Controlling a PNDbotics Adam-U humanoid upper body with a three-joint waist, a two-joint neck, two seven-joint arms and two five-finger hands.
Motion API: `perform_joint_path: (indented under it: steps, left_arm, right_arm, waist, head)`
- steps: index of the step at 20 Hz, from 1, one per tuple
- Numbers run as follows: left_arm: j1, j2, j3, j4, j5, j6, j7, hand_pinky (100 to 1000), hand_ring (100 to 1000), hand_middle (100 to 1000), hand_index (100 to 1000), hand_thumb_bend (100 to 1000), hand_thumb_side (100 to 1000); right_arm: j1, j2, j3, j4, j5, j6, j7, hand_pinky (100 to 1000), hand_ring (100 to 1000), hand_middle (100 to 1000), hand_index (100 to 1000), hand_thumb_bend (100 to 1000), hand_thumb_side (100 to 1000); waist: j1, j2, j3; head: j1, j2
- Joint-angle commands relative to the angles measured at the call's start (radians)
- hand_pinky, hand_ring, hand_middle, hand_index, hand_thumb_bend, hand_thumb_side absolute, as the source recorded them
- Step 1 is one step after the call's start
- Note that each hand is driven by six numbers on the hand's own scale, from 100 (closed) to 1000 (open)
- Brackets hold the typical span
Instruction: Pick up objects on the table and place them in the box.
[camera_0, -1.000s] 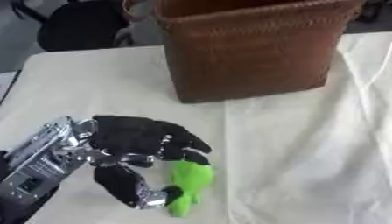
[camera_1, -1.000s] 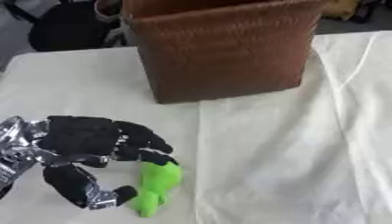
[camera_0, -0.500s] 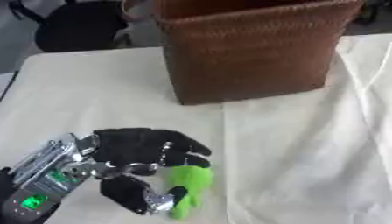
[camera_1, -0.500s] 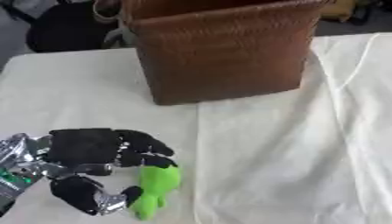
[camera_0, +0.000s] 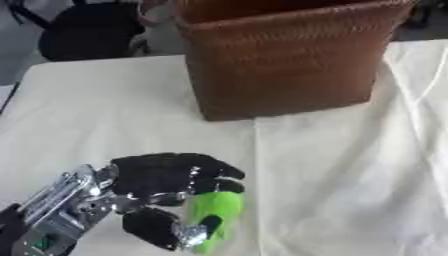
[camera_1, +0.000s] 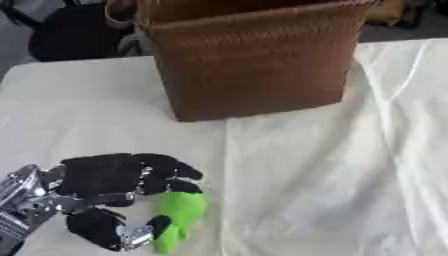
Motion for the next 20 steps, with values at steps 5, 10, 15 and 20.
perform_joint_path:
  steps: [5,10,15,20]
  left_arm:
    - [0.014,0.0,0.021,0.016,-0.018,0.049,0.009,1000,1000,1000,1000,131,1000]
    - [0.023,-0.014,0.013,0.059,-0.078,0.047,0.024,1000,1000,1000,1000,128,1000]
    - [0.026,-0.027,0.003,0.091,-0.116,0.033,0.063,1000,1000,1000,1000,131,1000]
    - [0.025,-0.042,-0.003,0.106,-0.16,0.013,0.111,1000,999,991,1000,133,1000]
  right_arm:
    - [-0.01,-0.003,0.009,-0.013,-0.013,-0.001,0.019,690,605,736,695,100,1000]
    - [-0.014,-0.004,0.012,-0.013,-0.02,-0.001,0.03,690,606,736,693,100,1000]
    - [-0.015,-0.003,0.011,-0.013,-0.022,-0.002,0.032,690,605,736,688,100,1000]
    - [-0.017,0.001,0.013,-0.013,-0.023,0.001,0.04,690,605,735,684,100,1000]
  waist:
    - [-0.001,-0.016,0.002]
    - [0.0,-0.016,-0.001]
    - [0.0,-0.015,-0.005]
    - [-0.001,-0.013,-0.008]
  head:
    - [-0.005,-0.013]
    - [-0.004,-0.017]
    - [-0.003,-0.022]
    - [-0.001,-0.028]
